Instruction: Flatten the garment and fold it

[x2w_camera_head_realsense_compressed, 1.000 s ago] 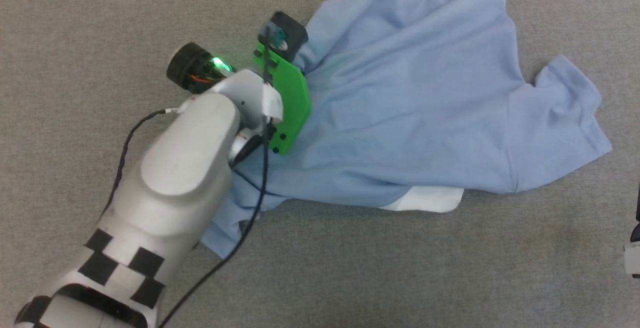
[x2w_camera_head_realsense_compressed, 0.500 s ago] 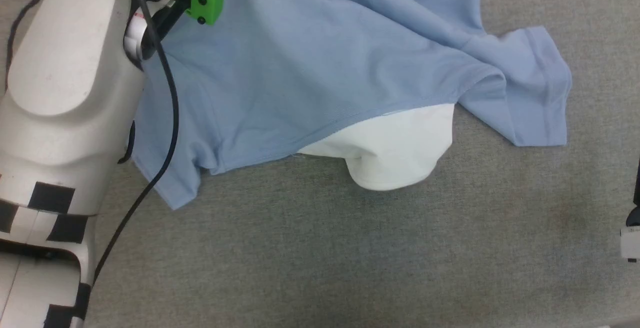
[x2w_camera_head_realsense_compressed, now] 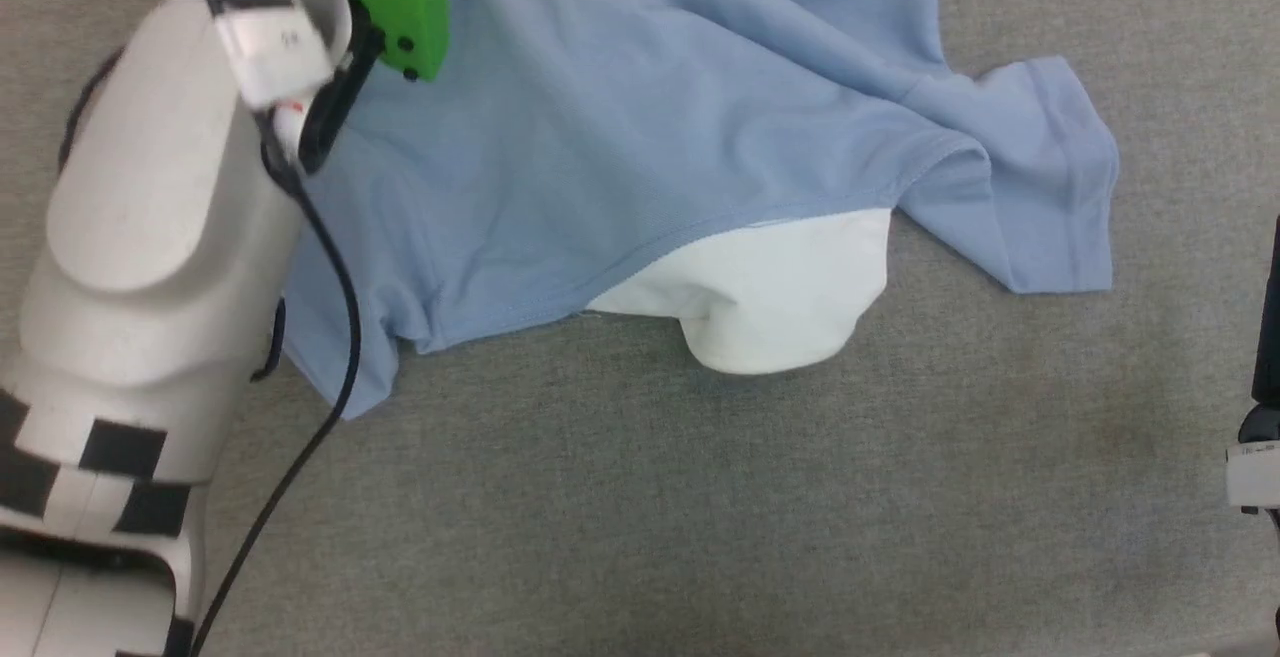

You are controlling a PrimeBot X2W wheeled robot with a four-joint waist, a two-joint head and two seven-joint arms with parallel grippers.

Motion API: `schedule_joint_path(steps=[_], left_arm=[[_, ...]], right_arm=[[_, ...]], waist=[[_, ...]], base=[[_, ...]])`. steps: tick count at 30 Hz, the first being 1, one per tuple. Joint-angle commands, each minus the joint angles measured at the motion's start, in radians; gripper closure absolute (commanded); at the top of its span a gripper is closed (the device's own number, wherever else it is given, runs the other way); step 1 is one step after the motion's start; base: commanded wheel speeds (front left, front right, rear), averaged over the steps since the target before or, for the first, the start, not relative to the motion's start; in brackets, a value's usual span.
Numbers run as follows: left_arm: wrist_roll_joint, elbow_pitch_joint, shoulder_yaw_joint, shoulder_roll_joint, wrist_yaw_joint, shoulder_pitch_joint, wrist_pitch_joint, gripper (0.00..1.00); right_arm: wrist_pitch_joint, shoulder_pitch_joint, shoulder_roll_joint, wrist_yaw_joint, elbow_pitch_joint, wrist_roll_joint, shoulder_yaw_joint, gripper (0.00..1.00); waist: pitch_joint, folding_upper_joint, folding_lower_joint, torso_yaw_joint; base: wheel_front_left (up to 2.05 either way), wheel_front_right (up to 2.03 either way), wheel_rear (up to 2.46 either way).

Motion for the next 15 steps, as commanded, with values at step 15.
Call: schedule_joint_path(steps=[15], left_arm=[[-0.061,-0.534,0.097,0.027,0.316,0.690,-0.106,0.00]], right_arm=[[0.058,0.100,0.001,-0.001,-0.013,-0.005,-0.018,0.00]], waist=[[-0.267,0.0000,-0.0001,0.188]], base=[[0.00,0.00,0.00]])
